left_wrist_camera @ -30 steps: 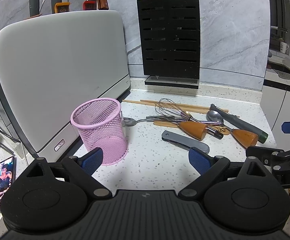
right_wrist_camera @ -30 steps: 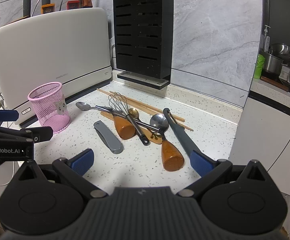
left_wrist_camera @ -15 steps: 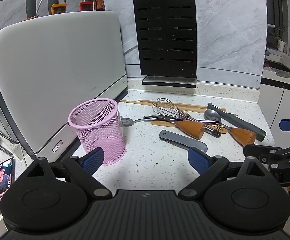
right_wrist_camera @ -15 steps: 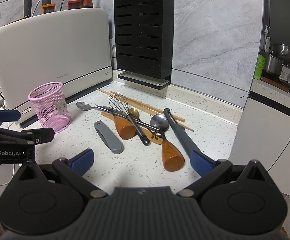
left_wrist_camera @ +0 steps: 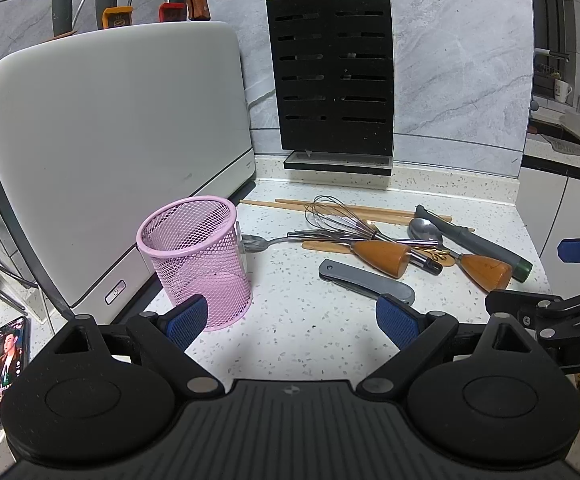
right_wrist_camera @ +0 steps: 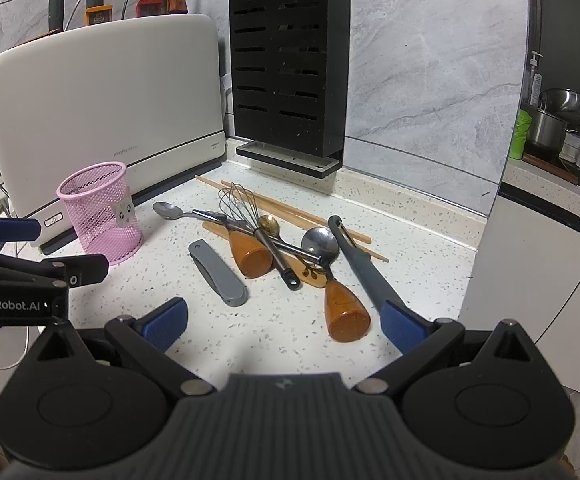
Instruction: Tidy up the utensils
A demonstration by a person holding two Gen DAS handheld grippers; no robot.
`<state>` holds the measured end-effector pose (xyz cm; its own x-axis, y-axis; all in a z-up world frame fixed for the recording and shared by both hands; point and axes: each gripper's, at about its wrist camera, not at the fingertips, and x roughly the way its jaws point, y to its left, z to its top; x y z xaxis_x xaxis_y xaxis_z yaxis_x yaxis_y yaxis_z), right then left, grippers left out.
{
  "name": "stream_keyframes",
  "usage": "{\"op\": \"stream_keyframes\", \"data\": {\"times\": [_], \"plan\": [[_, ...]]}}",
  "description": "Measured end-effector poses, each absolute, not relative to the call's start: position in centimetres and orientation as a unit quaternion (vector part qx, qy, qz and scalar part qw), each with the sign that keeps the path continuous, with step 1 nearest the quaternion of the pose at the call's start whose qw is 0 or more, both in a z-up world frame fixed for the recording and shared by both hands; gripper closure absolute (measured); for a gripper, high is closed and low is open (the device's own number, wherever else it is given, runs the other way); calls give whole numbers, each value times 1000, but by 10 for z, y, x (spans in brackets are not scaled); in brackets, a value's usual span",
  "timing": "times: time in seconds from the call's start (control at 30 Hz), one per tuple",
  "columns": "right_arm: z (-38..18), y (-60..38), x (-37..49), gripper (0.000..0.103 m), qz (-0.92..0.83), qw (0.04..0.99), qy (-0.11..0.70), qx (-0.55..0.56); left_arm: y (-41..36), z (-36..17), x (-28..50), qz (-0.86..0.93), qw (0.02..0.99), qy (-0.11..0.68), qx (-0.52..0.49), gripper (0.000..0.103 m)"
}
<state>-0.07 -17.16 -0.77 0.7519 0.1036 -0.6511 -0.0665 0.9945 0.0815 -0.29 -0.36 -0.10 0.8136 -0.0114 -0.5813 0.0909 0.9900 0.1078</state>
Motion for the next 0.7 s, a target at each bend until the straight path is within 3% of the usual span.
{"op": "stream_keyframes", "data": {"times": [0.7], "plan": [[-8, -171, 0, 3, 46, 935, 350, 26, -5, -1, -3, -26, 950, 305, 66, 0]]}}
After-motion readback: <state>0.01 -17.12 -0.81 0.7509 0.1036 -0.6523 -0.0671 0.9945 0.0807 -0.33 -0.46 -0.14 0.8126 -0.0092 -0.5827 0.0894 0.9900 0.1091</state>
